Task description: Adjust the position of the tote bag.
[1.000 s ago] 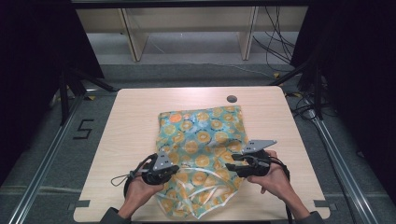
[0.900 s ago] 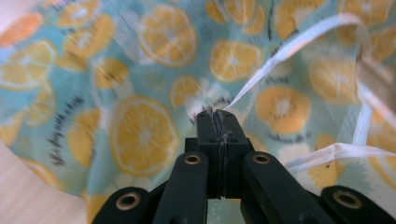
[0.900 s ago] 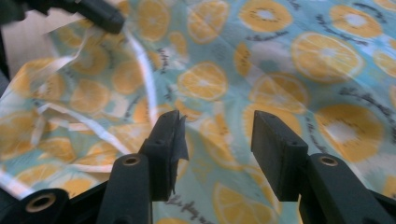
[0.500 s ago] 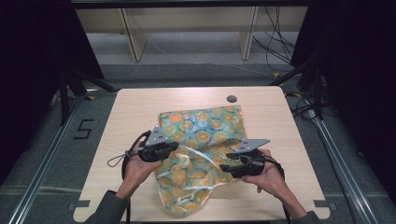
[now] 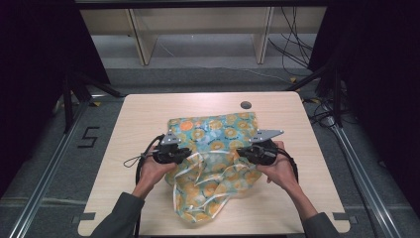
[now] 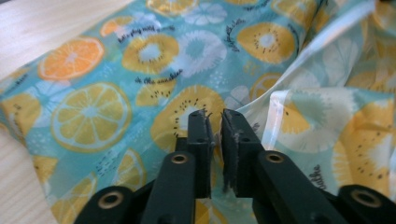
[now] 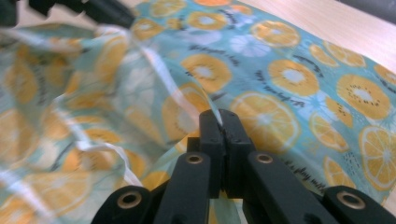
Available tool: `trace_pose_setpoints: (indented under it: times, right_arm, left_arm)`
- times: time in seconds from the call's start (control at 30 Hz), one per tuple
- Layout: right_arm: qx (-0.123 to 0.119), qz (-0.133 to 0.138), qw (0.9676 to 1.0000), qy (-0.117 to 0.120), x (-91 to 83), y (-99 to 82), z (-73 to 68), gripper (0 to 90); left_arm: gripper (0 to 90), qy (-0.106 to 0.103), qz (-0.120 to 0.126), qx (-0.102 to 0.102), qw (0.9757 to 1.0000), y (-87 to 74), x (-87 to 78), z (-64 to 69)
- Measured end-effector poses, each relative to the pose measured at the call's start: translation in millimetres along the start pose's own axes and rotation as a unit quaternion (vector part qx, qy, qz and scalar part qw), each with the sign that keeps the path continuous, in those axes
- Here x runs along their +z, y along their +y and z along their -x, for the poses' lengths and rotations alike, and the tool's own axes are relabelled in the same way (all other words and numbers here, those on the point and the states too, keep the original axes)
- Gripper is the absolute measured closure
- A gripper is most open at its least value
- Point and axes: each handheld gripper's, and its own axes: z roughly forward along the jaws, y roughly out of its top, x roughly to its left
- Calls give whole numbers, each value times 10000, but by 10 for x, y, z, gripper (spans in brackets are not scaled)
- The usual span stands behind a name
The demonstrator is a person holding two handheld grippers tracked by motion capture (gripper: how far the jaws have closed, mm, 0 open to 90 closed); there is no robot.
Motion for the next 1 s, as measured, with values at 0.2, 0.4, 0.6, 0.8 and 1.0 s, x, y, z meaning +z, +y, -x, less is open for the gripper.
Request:
trace_pose_setpoints:
  times: [0.2,0.4,0.6,0.8,1.0]
  right_arm:
    - [107,-70,9997,-216,228,-57,122,897]
    - [138,-267,9993,-229,218,-41,200,897]
    - [229,-313,9990,-209,227,-49,235,896]
    - [236,-345,9991,-107,234,-40,231,853]
    - [70,-43,9999,118,-21,178,88,693]
  left_arm:
    - [537,-19,216,43,9998,164,-398,161]
    - [370,-226,25,388,9990,186,-736,697]
    - [303,380,-799,1041,9906,-122,-453,923]
    - [705,1155,-1090,1744,9718,-110,-190,658]
    - [856,917,-586,1268,9859,86,-293,427]
